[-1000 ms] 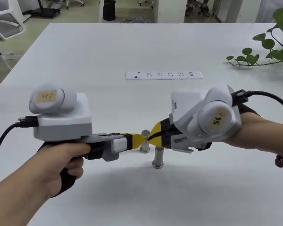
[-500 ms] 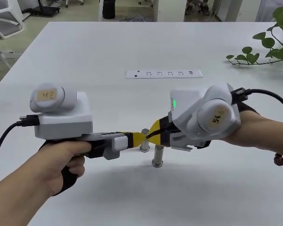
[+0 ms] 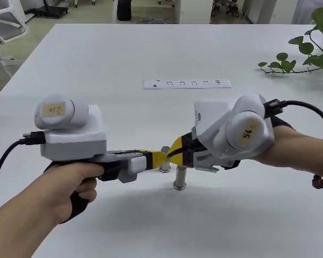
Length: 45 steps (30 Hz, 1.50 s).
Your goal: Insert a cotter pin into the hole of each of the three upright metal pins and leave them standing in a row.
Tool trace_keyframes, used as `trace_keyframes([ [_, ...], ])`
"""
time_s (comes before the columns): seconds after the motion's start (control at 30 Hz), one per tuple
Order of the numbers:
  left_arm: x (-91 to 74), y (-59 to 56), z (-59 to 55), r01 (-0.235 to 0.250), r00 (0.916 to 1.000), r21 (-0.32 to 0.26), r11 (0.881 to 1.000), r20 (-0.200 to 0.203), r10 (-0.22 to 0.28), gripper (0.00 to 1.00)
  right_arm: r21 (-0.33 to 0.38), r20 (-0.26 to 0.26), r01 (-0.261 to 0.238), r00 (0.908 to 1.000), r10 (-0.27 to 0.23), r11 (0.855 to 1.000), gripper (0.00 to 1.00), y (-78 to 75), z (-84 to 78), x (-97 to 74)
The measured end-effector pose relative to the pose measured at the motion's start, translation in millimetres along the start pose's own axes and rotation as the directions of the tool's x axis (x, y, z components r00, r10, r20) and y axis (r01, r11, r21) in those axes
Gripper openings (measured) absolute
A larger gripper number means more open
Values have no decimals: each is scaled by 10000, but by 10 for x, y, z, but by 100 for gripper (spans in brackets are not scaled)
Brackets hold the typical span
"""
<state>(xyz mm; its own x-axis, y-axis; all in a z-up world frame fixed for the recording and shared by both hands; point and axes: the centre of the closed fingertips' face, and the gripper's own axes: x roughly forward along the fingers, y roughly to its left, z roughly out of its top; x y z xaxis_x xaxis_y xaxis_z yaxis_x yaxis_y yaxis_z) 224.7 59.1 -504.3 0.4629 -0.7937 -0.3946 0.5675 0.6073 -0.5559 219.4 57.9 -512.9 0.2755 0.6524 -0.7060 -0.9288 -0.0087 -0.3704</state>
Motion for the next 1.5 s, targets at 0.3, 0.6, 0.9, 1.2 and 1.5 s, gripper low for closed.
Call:
trace_keyframes([
  [0.3,-5,-6,9,108,9999,422,9990,117,-113,0,856,187,-79,9998,63,9963,0,-4,2,5],
  [0.6,-30,-4,41,173,9988,930,9955,431,-214,0,2886,1007,-580,9945,299,9557,4,5,9,0],
  [0.9,-111,-5,21,466,9956,1477,9879,741,-581,0,4692,1794,-1363,9821,570,8725,6,49,-9,-24],
  [1.2,-182,-52,-14,851,9916,2273,9701,754,-1047,0,5508,2495,-2230,9636,963,8043,7,121,10,-64],
  [1.5,-223,-139,-117,1370,9872,2434,9602,466,-1527,0,5963,2931,-3024,9444,1490,7436,8,268,23,-85],
])
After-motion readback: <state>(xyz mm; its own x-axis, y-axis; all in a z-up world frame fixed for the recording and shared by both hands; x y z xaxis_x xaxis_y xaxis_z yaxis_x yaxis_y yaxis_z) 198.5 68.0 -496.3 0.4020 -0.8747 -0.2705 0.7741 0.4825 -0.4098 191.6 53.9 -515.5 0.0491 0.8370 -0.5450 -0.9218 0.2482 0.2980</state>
